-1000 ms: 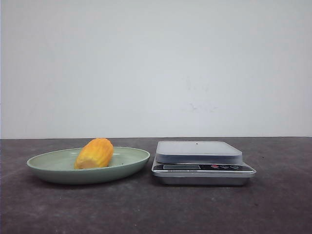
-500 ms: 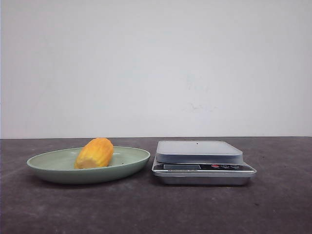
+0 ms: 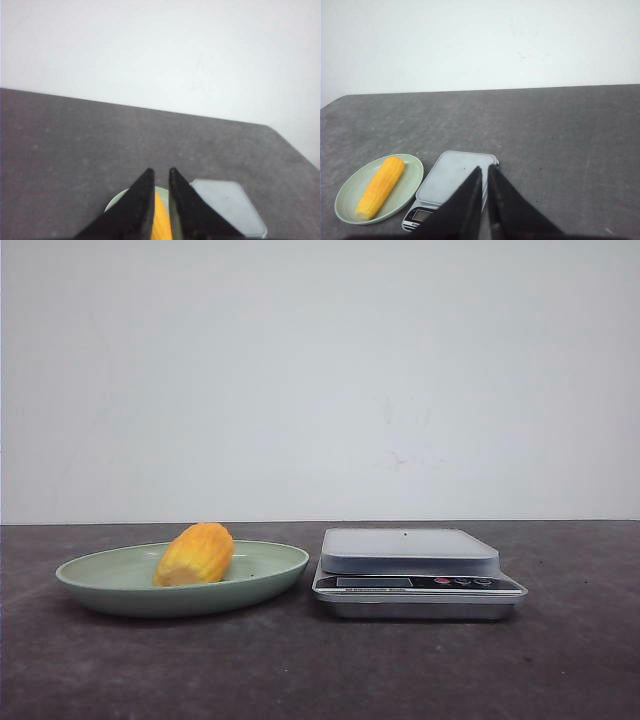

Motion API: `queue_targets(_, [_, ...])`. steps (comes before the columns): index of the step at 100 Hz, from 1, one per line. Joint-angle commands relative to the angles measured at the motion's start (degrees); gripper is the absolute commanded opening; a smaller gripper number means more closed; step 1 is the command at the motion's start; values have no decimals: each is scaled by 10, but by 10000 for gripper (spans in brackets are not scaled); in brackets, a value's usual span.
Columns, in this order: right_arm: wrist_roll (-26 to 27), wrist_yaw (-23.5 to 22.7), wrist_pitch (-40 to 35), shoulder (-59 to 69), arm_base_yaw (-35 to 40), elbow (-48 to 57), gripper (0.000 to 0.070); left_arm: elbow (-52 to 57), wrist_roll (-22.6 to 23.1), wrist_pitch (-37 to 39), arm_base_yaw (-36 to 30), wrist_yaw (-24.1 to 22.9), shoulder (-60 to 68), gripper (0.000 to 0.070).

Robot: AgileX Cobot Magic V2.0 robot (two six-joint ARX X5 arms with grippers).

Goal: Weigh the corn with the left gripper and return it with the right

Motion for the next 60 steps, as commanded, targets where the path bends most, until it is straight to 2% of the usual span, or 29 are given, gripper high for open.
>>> queue_targets(1, [5, 1, 8, 1, 3, 7, 12, 7, 7, 0, -4, 1, 3, 22])
queue_targets(60, [5, 1, 14, 1, 3, 7, 12, 7, 7, 0, 11, 0, -3, 22])
